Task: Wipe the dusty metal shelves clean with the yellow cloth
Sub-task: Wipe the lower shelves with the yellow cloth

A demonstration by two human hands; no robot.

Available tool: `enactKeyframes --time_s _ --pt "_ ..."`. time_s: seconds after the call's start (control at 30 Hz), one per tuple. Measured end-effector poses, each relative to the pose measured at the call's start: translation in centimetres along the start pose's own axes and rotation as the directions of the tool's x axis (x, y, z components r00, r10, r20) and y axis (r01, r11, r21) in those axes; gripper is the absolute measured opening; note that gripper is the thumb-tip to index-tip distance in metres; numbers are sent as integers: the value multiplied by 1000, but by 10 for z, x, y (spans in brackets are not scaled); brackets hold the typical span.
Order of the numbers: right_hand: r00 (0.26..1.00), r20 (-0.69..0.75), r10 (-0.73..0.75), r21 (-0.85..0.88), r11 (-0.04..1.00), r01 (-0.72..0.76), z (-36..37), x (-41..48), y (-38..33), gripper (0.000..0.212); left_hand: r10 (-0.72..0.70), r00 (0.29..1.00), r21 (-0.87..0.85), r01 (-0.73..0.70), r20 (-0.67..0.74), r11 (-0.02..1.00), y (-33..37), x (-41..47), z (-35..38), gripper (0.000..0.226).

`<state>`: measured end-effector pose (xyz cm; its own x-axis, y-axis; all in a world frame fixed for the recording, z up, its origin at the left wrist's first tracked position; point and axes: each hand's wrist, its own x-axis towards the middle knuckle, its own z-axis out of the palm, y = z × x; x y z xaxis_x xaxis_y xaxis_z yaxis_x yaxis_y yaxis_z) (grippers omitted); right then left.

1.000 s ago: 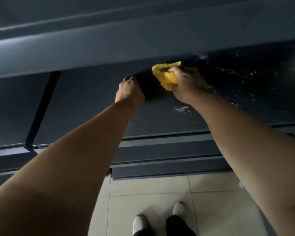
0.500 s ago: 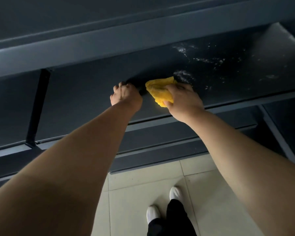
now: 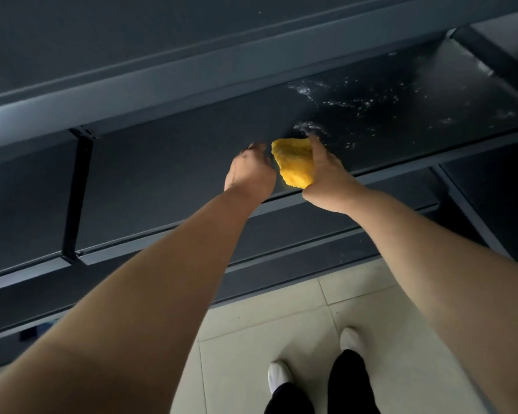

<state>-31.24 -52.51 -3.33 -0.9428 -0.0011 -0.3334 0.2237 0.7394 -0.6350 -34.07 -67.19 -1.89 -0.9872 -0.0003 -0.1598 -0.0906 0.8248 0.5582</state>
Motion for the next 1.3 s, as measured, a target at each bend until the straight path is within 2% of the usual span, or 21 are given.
enactKeyframes --time_s 0.07,0.13,0.2,0.3,0.4,0.53,0.67,0.83,1.03,1.17,1.3 --pt "1000 -21 -12 64 998 14 -13 -4 10 106 40 999 -68 -40 4 997 15 -3 9 41" --pt "997 -73 -29 -21 999 27 -26 -7 25 96 114 991 -95 -107 68 990 32 -8 24 56" --pt "996 -86 -30 -164 986 15 -43 -8 42 83 151 977 9 -154 151 988 49 -11 42 73" --pt "997 -70 -17 -305 952 -5 -66 -9 67 78 21 990 231 -53 142 972 61 -6 66 85" --pt "998 -49 -32 -372 928 11 -89 -6 92 73 -61 998 251 58 3 966 77 -5 75 77" --pt "999 -3 -43 -437 899 37 -113 1 121 66 -69 993 256 92 -95 962 95 8 83 63" --pt "997 39 -66 -474 877 77 -129 8 139 64 -80 994 297 98 -73 950 107 36 95 58" --pt "985 122 -123 -504 847 169 -138 10 145 64 -98 994 246 109 -56 963 133 63 113 63" --pt "962 151 -228 -457 847 272 -150 14 160 62 -14 1000 253 9 16 967 171 84 136 61" --pt "968 115 -221 -378 892 249 -162 18 170 60 52 998 234 -60 40 970 193 85 146 57" --pt "982 20 -186 -455 873 175 -158 14 169 51 111 993 172 -115 33 978 190 79 145 48"
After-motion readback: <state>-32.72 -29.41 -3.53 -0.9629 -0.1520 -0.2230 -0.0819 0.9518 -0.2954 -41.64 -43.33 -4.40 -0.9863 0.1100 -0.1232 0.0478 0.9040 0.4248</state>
